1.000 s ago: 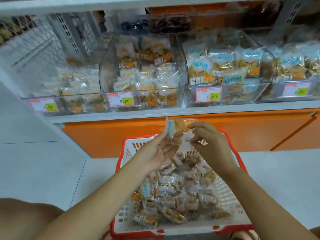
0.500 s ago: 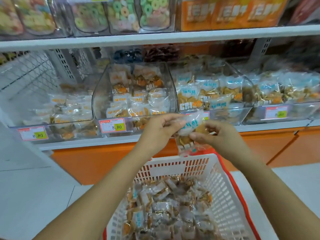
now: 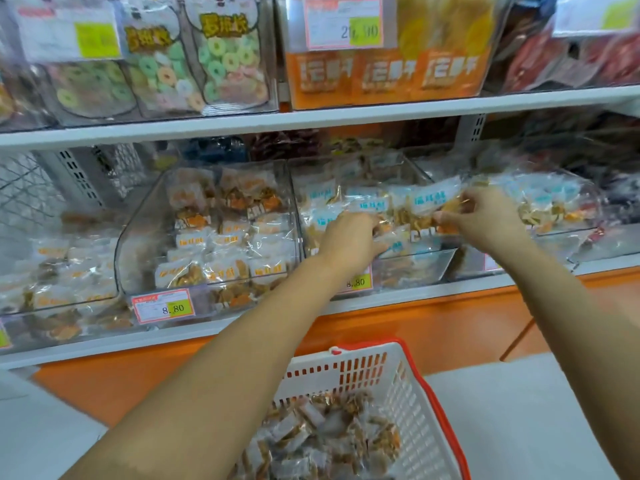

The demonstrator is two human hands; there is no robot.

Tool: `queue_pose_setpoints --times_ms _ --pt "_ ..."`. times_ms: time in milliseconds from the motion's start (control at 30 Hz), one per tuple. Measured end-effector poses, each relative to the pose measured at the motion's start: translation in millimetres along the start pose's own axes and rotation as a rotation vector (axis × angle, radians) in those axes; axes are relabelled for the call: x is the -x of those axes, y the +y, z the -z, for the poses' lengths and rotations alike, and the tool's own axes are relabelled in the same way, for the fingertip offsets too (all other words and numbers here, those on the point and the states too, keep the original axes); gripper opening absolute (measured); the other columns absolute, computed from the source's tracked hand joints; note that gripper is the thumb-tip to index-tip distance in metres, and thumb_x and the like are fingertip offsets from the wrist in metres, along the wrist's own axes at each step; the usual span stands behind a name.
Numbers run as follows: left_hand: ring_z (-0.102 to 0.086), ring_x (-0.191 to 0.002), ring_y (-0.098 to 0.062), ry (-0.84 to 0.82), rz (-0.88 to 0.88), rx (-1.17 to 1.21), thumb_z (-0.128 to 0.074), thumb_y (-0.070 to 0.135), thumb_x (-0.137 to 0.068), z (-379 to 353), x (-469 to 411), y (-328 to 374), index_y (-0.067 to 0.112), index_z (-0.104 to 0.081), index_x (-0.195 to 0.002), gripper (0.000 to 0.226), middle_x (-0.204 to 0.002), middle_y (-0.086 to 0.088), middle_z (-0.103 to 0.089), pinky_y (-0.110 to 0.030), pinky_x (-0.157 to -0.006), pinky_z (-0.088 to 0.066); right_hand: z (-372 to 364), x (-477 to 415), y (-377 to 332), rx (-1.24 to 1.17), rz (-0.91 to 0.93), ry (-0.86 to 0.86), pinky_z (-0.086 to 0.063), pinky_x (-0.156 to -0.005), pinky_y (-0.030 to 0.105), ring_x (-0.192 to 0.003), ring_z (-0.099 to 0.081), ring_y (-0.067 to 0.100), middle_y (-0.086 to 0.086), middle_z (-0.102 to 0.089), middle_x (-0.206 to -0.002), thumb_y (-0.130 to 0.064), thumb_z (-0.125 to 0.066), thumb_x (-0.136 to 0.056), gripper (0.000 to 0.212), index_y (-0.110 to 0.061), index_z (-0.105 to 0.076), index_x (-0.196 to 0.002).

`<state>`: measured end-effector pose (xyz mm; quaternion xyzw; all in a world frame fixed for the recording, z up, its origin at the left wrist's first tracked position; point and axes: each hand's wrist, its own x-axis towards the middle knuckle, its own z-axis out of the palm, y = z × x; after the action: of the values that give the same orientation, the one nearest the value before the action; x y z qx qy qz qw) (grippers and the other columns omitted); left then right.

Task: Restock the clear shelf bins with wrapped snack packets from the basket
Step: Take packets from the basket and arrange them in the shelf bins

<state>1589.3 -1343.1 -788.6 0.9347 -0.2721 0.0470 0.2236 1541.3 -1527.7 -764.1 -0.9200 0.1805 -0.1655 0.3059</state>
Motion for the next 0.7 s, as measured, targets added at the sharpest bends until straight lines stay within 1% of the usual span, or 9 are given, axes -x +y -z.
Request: queue_pose_setpoints --times_ms 100,200,267,367,467,533,600,633,700 --pt "-0.061 -0.097 -0.026 -0.022 0.005 0.003 -0.06 0.033 -0.092 -6 -4 -6 0.014 -0.066 -0.113 0.029 -0.106 -0.006 -0.066 -0.038 -0.083 -0.051 -7 -7 -1 0.187 -0.001 -0.145 -0.032 -0.056 0.03 -0.07 -0.047 0.021 0.008 -0.057 -0.08 -0.026 -0.063 -0.091 0.022 -0.009 -0.05 -0.086" --pt "-0.061 -0.093 -0.023 0.026 -0.001 0.081 -0.06 0.034 -0.092 -7 -7 -12 0.015 -0.07 -0.108 0.027 -0.101 -0.005 -0.069 -0.037 -0.081 -0.051 -3 -16 -5 0.296 -0.03 -0.313 -0.04 -0.067 0.031 -0.079 -0.053 0.023 0.012 -0.06 -0.09 -0.024 -0.058 -0.095 0.018 -0.006 -0.055 -0.093" --pt "-0.062 -0.089 -0.018 0.066 0.016 0.122 -0.06 0.03 -0.093 -5 -11 -14 0.017 -0.072 -0.104 0.021 -0.1 -0.002 -0.07 -0.035 -0.082 -0.051 2 -21 -11 0.397 -0.008 -0.377 -0.038 -0.072 0.032 -0.085 -0.052 0.026 0.012 -0.057 -0.091 -0.025 -0.057 -0.095 0.02 -0.005 -0.055 -0.097" --pt "-0.063 -0.091 -0.016 0.111 0.0 0.107 -0.061 0.022 -0.093 1 -18 -12 0.016 -0.074 -0.1 0.017 -0.102 0.0 -0.072 -0.033 -0.084 -0.05 10 -30 -21 0.531 0.012 -0.477 -0.038 -0.065 0.03 -0.075 -0.053 0.024 0.008 -0.056 -0.079 -0.028 -0.058 -0.094 0.023 -0.006 -0.055 -0.088" --pt "-0.065 -0.092 -0.018 0.155 0.008 0.098 -0.062 0.021 -0.092 10 -27 -9 0.015 -0.075 -0.101 0.017 -0.102 -0.002 -0.073 -0.033 -0.085 -0.051 17 -44 -29 0.497 -0.1 -0.615 -0.049 -0.059 0.029 -0.059 -0.058 0.021 0.011 -0.064 -0.073 -0.018 -0.062 -0.092 0.019 0.0 -0.061 -0.085" --pt "-0.065 -0.089 -0.017 0.113 0.005 0.082 -0.065 0.021 -0.09 13 -32 -10 0.015 -0.076 -0.099 0.016 -0.099 -0.002 -0.074 -0.034 -0.084 -0.052 16 -49 -32 0.452 -0.188 -0.682 -0.056 -0.073 0.033 -0.068 -0.065 0.023 0.014 -0.069 -0.083 -0.011 -0.063 -0.091 0.017 0.005 -0.062 -0.095" --pt "-0.065 -0.085 -0.016 0.006 -0.019 0.029 -0.066 0.02 -0.089 12 -32 -9 0.014 -0.076 -0.098 0.015 -0.099 -0.003 -0.074 -0.031 -0.081 -0.052 9 -46 -34 0.483 -0.206 -0.667 -0.056 -0.086 0.039 -0.077 -0.068 0.025 0.015 -0.07 -0.091 -0.012 -0.064 -0.091 0.019 0.006 -0.061 -0.098" --pt "-0.065 -0.085 -0.015 -0.024 -0.028 0.011 -0.066 0.02 -0.089 10 -30 -8 0.013 -0.076 -0.099 0.016 -0.1 -0.004 -0.074 -0.028 -0.08 -0.05 4 -41 -34 0.534 -0.174 -0.599 -0.054 -0.088 0.039 -0.083 -0.068 0.026 0.015 -0.07 -0.096 -0.013 -0.065 -0.09 0.021 0.005 -0.061 -0.099" --pt "-0.064 -0.088 -0.016 0.009 -0.027 0.029 -0.065 0.022 -0.089 6 -23 -6 0.012 -0.074 -0.103 0.019 -0.101 -0.004 -0.073 -0.027 -0.08 -0.048 -7 -28 -28 0.636 -0.044 -0.281 -0.05 -0.089 0.039 -0.101 -0.064 0.032 0.018 -0.065 -0.11 -0.009 -0.063 -0.089 0.022 0.003 -0.061 -0.107"
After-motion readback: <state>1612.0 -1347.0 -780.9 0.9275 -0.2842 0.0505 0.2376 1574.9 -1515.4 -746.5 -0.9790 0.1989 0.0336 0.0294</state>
